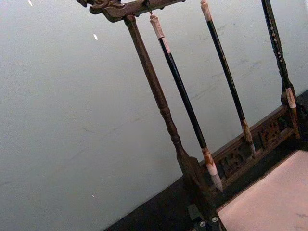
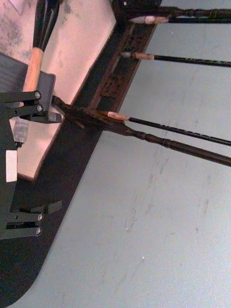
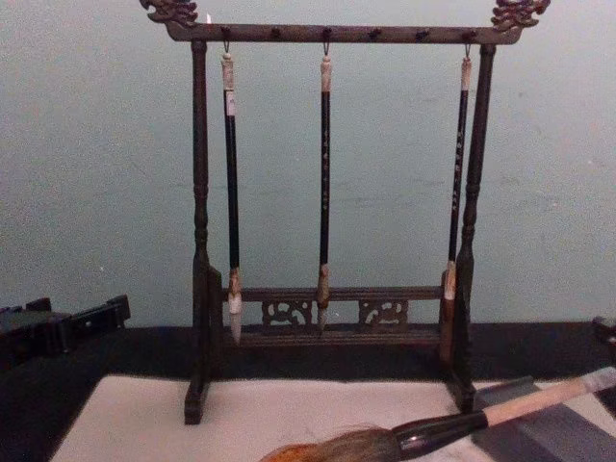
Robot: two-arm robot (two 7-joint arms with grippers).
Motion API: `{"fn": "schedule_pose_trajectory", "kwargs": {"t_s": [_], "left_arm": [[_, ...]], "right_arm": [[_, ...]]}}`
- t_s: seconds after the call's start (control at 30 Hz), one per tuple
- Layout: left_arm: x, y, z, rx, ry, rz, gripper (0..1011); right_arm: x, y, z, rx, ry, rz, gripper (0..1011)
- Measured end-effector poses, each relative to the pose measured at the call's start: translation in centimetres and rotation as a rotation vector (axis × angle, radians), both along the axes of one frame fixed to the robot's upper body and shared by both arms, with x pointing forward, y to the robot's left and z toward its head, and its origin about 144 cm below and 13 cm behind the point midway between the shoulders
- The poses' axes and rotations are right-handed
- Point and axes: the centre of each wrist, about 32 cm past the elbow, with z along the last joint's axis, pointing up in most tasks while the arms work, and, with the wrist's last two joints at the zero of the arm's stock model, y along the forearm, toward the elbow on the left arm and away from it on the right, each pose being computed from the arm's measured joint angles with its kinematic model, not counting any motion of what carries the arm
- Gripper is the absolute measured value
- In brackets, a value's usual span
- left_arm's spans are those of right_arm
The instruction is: Pick up the brush from the inkstone, write on the paper, then place the brush back to its original position.
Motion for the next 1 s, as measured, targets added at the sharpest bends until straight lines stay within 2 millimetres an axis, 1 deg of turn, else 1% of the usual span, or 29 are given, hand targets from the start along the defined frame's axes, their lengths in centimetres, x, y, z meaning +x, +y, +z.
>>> {"fn": "schedule_pose_trajectory", "kwargs": {"t_s": [0.5, 0.7, 0.77, 0.97, 1.0], "left_arm": [[0.0, 0.0, 0.0, 0.000, 0.000, 0.000, 1002], [0.0, 0.0, 0.0, 0.000, 0.000, 0.000, 1002], [0.0, 0.0, 0.0, 0.000, 0.000, 0.000, 1002], [0.0, 0.0, 0.0, 0.000, 0.000, 0.000, 1002], [0.0, 0.0, 0.0, 0.000, 0.000, 0.000, 1002]], "right_arm": [[-2.3, -0.2, 0.1, 0.104, 0.046, 0.051, 1008], [-3.1, -0.4, -0.1, 0.204, 0.101, 0.085, 1008], [-3.1, -0.4, -0.1, 0.218, 0.109, 0.089, 1008], [-3.4, -0.8, -0.5, 0.354, 0.180, 0.120, 1008], [-3.4, -0.8, -0.5, 0.354, 0.180, 0.120, 1008]]}}
